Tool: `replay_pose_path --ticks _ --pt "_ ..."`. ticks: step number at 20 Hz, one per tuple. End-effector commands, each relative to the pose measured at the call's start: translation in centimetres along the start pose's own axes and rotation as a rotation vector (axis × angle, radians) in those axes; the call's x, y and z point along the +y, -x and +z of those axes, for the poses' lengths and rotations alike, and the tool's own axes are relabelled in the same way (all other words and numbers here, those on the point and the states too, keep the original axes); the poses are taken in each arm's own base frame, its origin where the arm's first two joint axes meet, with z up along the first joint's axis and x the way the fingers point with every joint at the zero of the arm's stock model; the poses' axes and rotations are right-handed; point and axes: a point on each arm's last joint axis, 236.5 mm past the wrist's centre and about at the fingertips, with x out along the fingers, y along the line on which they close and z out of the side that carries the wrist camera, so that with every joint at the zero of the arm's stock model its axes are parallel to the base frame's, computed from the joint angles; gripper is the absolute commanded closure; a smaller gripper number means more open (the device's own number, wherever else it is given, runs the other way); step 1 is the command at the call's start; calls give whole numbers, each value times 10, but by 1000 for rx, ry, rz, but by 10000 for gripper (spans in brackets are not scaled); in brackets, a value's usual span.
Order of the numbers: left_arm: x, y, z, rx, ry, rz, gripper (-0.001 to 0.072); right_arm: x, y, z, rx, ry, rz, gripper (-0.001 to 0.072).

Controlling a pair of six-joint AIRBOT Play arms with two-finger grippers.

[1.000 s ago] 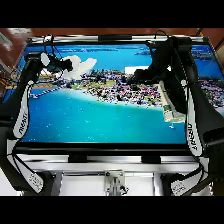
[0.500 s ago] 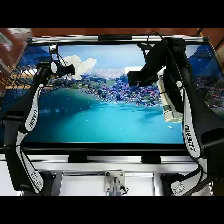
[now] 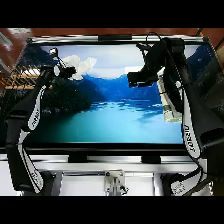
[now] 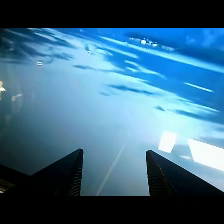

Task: Fold the shirts.

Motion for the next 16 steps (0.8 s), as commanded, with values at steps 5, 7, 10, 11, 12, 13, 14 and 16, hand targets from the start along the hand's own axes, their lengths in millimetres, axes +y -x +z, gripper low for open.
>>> replay_pose_path --ticks 5,7,10,11,12,13,14,16 --pt "-44 56 39 -70 -36 -97 681 -8 2 -11 42 -13 -37 203" --pt "-80 117 73 -165 -158 -144 681 -12 18 -11 18 -39 -66 203" --pt "-130 240 117 -331 -300 -210 681 -23 75 -8 -109 -38 -156 202" --pt "-147 290 129 -398 -326 -243 681 -30 102 -10 -161 -35 -202 203" --pt "-160 337 136 -455 -343 -276 681 -37 128 -14 -209 -36 -249 202" --pt "-171 383 138 -505 -355 -309 681 -45 157 -20 -260 -42 -302 202" --pt "-179 422 135 -536 -372 -337 681 -54 184 -27 -310 -51 -353 202" --pt "-184 465 110 -501 -400 -371 681 -68 236 -43 -410 -74 -440 203"
